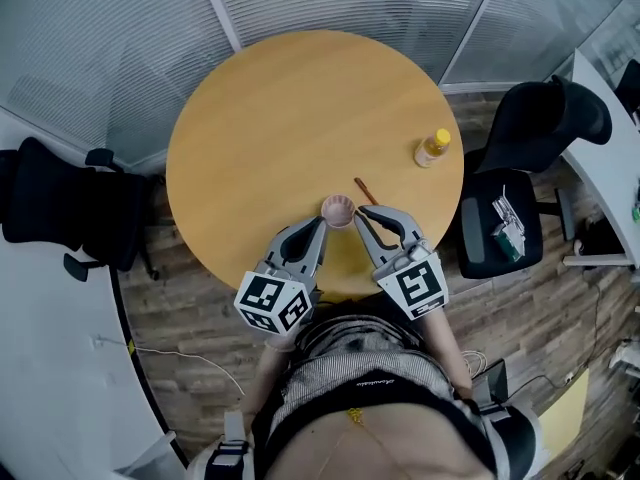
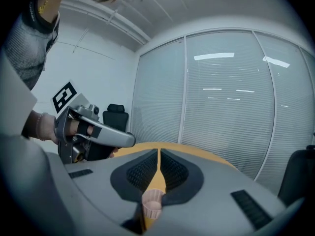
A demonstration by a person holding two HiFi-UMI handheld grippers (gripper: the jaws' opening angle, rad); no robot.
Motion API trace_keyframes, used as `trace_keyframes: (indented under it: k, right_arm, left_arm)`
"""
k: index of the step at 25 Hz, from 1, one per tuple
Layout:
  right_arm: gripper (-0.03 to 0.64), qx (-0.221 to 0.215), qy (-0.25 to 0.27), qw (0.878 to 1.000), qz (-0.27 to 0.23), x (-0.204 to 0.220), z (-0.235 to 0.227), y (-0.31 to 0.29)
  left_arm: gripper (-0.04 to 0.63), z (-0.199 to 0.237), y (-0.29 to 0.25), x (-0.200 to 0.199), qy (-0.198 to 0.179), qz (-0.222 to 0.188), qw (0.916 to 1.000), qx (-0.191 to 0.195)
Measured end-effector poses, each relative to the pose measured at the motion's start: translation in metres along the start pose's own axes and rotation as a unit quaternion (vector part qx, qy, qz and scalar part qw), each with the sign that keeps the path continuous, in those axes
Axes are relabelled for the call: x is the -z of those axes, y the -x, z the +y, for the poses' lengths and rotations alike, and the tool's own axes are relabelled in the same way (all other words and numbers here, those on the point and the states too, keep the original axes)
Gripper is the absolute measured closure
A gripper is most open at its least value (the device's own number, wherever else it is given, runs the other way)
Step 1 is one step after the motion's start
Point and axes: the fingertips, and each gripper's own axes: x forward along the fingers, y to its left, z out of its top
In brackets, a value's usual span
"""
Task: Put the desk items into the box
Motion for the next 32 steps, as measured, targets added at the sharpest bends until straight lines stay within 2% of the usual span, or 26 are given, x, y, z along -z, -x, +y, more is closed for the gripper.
trace_keyframes:
  k: [6,12,15,24,32]
  right_arm:
    - [0.586,0.026,-0.004,1.0,0.007,0.001,0.018,0.001]
    - [0.586,0.045,0.009,0.999,0.005,0.002,0.017,0.008]
    - [0.586,0.048,-0.008,0.999,0.002,0.003,0.013,0.008]
    - [0.586,0.02,-0.01,1.0,0.0,-0.001,0.013,-0.009]
    - [0.586,0.019,-0.016,1.0,0.007,0.008,0.007,-0.01]
  left_arm:
    - [0.577,0.004,0.013,0.002,-0.002,0.005,0.9998,0.021]
    - [0.577,0.004,0.016,0.006,-0.009,0.015,0.9993,0.033]
    - [0.577,0.004,0.011,0.006,-0.009,0.013,0.9994,0.031]
    - [0.577,0.005,0.006,0.007,-0.002,0.018,0.9996,0.022]
    - [0.577,0.007,0.002,0.013,-0.004,0.031,0.9994,0.016]
